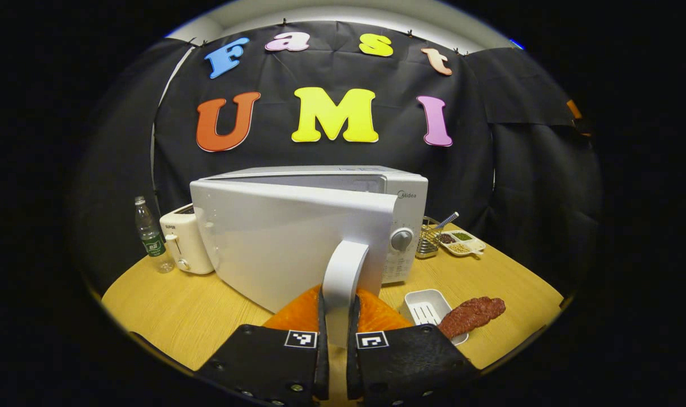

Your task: Open the microwave oven with the left hand, put the food in, and close the microwave oven.

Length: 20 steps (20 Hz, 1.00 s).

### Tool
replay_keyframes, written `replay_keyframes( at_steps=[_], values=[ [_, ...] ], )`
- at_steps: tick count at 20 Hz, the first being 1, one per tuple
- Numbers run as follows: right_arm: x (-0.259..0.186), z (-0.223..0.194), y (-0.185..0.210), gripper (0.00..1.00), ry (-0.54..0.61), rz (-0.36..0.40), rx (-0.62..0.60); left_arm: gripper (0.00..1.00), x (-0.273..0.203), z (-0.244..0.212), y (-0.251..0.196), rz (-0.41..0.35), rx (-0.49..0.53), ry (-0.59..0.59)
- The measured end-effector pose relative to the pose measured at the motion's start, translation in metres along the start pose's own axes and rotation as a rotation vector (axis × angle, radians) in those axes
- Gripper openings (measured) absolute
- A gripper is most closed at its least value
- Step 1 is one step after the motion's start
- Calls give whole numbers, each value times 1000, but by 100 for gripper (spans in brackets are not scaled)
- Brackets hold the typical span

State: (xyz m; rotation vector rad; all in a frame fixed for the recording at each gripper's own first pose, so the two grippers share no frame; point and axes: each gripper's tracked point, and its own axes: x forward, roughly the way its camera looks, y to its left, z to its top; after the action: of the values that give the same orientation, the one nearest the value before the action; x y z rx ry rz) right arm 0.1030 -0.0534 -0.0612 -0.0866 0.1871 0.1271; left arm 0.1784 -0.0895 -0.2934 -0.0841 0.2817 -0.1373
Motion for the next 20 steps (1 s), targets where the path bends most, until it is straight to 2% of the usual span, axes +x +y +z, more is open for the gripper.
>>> replay_keyframes(
  at_steps=[1, 2, 3, 4, 5, 6, 7, 8, 9, 10, 12, 13, 14, 17, 18, 19, 20],
  values=[
    [-9, -2, 8, 92, -2, -15, 2, 16, -7, -1, 10, 19, 8, 0],
    [-17, -3, 14, 100, -6, -26, 6, 36, -10, -4, 24, 37, 3, -4],
    [-25, -6, 24, 92, -2, -28, 8, 45, -15, -5, 37, 62, 1, 6],
    [-32, -8, 31, 100, -5, -36, 7, 96, -16, -8, 40, 41, -20, 17],
    [-40, -8, 35, 100, -13, -45, 6, 96, -20, -7, 38, 31, -17, 19],
    [-46, -9, 40, 92, -14, -54, 3, 96, -25, -7, 40, 24, 12, 13],
    [-50, -12, 45, 92, -13, -60, 3, 96, -30, -5, 45, 25, 42, 5],
    [-54, -14, 51, 100, -12, -63, 5, 96, -35, -3, 49, 24, 56, 1],
    [-56, -16, 57, 92, -10, -62, 7, 96, -40, -1, 53, 23, 59, -16],
    [-59, -17, 63, 100, -11, -61, 8, 96, -45, 3, 58, 20, 55, -28],
    [-60, -22, 72, 100, -4, -58, 11, 96, -56, 0, 68, 18, 60, -21],
    [-61, -25, 77, 92, 2, -54, 14, 96, -64, -1, 75, 25, 71, -26],
    [-60, -29, 83, 100, 9, -46, 17, 96, -71, -1, 84, 34, 80, -25],
    [-59, -39, 100, 100, 24, -24, 16, 96, -94, -9, 115, 73, 89, -18],
    [-58, -43, 106, 92, 31, -15, 12, 96, -103, -11, 128, 91, 92, -17],
    [-56, -46, 111, 100, 35, -6, 11, 96, -110, -13, 141, 113, 92, -11],
    [-55, -50, 115, 100, 40, 1, 9, 96, -116, -15, 155, 140, 92, -3]
  ],
)
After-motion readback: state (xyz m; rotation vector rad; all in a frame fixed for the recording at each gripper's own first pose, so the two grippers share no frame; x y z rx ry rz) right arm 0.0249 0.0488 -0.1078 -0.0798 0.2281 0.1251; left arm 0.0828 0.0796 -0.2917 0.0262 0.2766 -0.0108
